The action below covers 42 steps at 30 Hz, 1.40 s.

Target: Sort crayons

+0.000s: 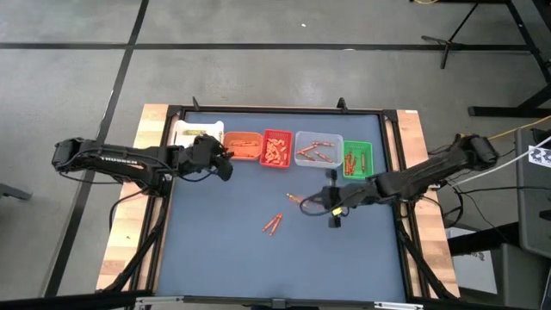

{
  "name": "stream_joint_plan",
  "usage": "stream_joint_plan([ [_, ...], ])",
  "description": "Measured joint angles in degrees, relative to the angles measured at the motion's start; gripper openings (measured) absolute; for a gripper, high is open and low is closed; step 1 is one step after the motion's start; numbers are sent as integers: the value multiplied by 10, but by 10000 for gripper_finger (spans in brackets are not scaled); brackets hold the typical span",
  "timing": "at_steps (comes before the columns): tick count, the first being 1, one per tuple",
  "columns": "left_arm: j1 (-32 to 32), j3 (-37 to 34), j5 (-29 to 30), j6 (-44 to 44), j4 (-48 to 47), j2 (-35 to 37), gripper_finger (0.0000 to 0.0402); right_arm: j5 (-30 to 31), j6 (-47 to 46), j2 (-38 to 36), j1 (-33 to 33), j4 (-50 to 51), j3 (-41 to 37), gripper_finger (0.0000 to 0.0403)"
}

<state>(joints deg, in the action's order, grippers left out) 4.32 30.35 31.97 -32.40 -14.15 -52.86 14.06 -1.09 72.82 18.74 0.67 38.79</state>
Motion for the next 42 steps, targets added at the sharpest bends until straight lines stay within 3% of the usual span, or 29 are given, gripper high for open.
stream_joint_plan([
  [11,-112,0,-2,-1,34,-18,114,297,-57,-138,0,230,0,26],
  [17,-167,0,-1,0,96,-73,114,378,-164,-157,-1,355,0,26],
  [29,-230,0,-1,0,297,-224,114,381,-433,-157,0,575,0,26],
  [42,-281,0,-1,0,463,-366,114,309,-474,-157,0,632,0,26],
])
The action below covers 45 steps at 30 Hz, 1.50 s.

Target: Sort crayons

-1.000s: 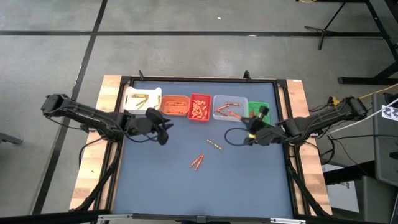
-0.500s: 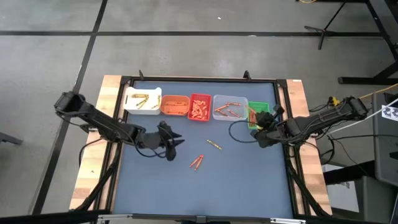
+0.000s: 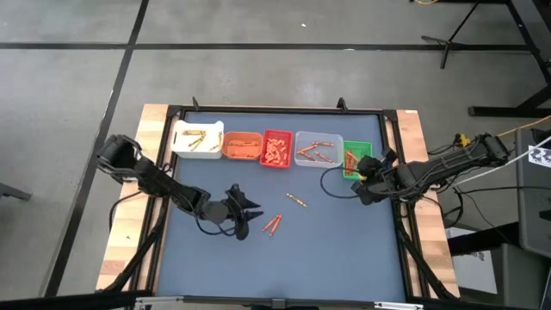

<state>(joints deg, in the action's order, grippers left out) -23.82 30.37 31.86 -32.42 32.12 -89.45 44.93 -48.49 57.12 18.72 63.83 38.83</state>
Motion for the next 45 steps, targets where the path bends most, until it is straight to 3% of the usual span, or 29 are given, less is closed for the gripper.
stream_joint_plan([
  [9,-25,5,0,-3,104,-68,114,-12,-38,0,0,48,0,26],
  [31,-48,71,0,32,100,-157,114,-11,-38,0,0,49,0,28],
  [45,-48,71,0,36,58,-157,114,-10,-38,0,0,46,0,138],
])
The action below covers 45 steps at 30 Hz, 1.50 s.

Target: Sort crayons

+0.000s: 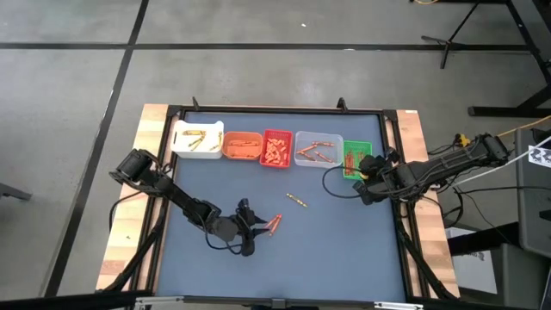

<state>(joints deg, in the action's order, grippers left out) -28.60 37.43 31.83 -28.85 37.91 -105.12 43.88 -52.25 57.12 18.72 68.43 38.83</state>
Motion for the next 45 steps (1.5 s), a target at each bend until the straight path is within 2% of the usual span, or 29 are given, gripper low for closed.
stream_joint_plan([
  [32,-15,-1,6,9,-29,-1,114,0,0,0,0,-15,0,144],
  [45,-14,30,18,-6,-25,-75,114,0,0,0,0,-15,0,144],
])
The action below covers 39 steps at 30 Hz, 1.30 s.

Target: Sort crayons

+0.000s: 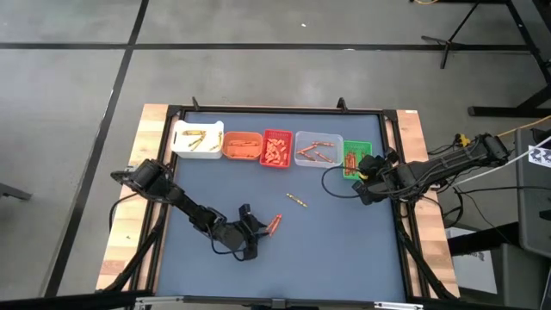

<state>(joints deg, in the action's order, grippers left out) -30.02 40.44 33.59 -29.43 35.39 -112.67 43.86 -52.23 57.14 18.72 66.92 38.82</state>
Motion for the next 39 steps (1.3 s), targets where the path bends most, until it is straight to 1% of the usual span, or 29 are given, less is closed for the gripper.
stream_joint_plan([
  [5,-1,22,11,0,3,-31,114,0,0,0,0,0,0,144],
  [13,-1,23,28,-1,-2,-33,109,0,0,0,0,0,0,144],
  [20,0,23,45,-5,-7,-33,59,0,0,0,0,-20,0,144],
  [28,1,22,55,-6,-8,-33,14,-3,17,0,0,-94,0,144],
  [35,4,21,95,-6,-9,-34,7,-33,65,1,0,-171,0,144],
  [37,7,21,102,-7,-9,-34,7,-59,77,1,0,-200,0,144],
  [39,13,21,106,-16,-6,-34,6,-104,99,1,0,-234,0,144],
])
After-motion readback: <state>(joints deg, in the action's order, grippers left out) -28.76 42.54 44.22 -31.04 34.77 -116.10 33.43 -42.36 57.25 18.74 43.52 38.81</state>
